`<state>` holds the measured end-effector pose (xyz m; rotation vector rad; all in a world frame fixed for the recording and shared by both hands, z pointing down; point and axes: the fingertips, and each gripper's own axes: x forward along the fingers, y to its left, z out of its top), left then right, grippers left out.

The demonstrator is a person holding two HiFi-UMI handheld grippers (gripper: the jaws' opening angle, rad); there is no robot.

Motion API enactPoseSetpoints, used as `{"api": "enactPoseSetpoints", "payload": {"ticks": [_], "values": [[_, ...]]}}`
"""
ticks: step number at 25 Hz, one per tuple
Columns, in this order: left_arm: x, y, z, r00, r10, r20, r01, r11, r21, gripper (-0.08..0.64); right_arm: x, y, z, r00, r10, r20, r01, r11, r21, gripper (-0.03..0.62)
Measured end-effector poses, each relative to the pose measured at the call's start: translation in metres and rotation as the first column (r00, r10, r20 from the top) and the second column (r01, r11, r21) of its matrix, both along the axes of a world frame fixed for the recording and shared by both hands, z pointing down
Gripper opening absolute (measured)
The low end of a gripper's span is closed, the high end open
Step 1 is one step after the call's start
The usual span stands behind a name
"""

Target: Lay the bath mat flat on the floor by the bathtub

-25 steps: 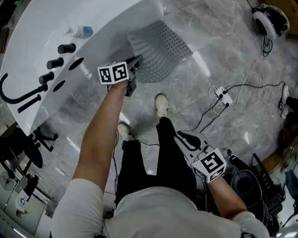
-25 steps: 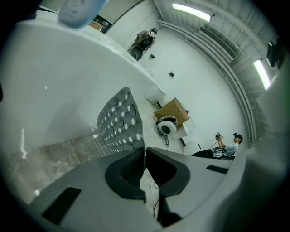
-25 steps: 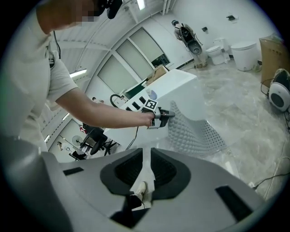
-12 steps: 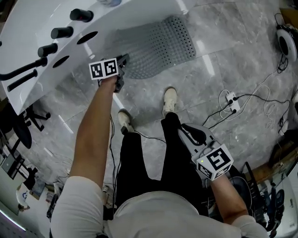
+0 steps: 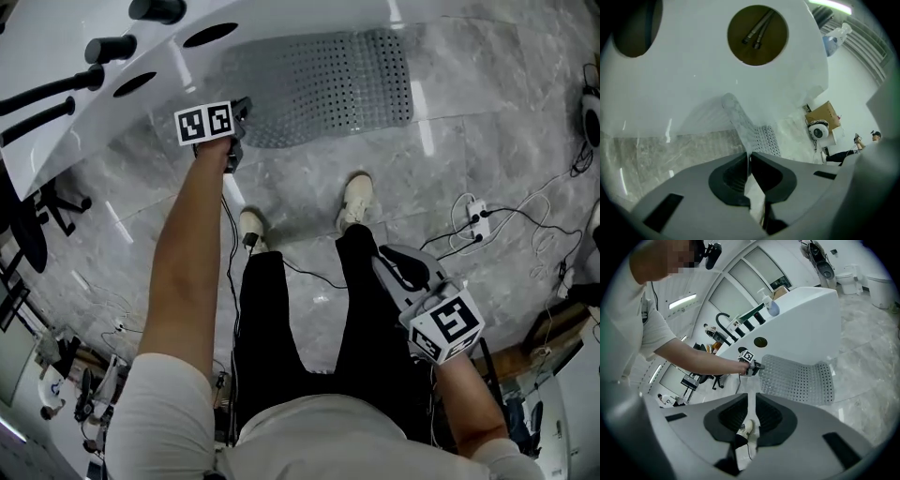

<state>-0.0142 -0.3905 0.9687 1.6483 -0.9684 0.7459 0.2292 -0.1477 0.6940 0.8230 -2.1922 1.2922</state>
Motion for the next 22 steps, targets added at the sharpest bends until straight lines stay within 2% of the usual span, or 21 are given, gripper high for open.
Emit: {"api": "enactPoseSetpoints", "payload": {"ticks": [5,8,11,13,18,22], "values": [[-0.042,0.014,0.019,0.996,-0.055,0.07,0.057,0.998,-0.034,0.028,-0.018,-0.008,0.007,0.999,-0.023,-0.024,0.023,1.0,0.007,0.063],[-0.07,0.027,0.028,0.985,-0.064,0.158,0.074,0.995,-0.062,0.043,-0.034,-0.006,0.006,0.999,-0.039,-0.034,0.039,0.999,0.013,0.064],[-0.106,0.043,0.035,0.953,-0.027,0.303,0.055,0.995,-0.083,0.061,-0.05,-0.002,0.009,0.998,-0.058,-0.04,0.058,0.998,0.011,0.063],[-0.131,0.05,0.034,0.932,-0.026,0.362,0.056,0.996,-0.072,0.061,-0.06,-0.003,0.011,0.996,-0.072,-0.043,0.072,0.997,0.012,0.063],[-0.17,0.067,0.02,0.925,-0.022,0.378,0.043,0.998,-0.048,0.058,-0.087,-0.006,0.011,0.993,-0.103,-0.064,0.106,0.994,0.036,0.063],[-0.187,0.081,0.0,0.931,-0.033,0.364,0.046,0.999,-0.028,0.057,-0.107,-0.004,0.007,0.989,-0.123,-0.084,0.128,0.99,0.059,0.06]]}}
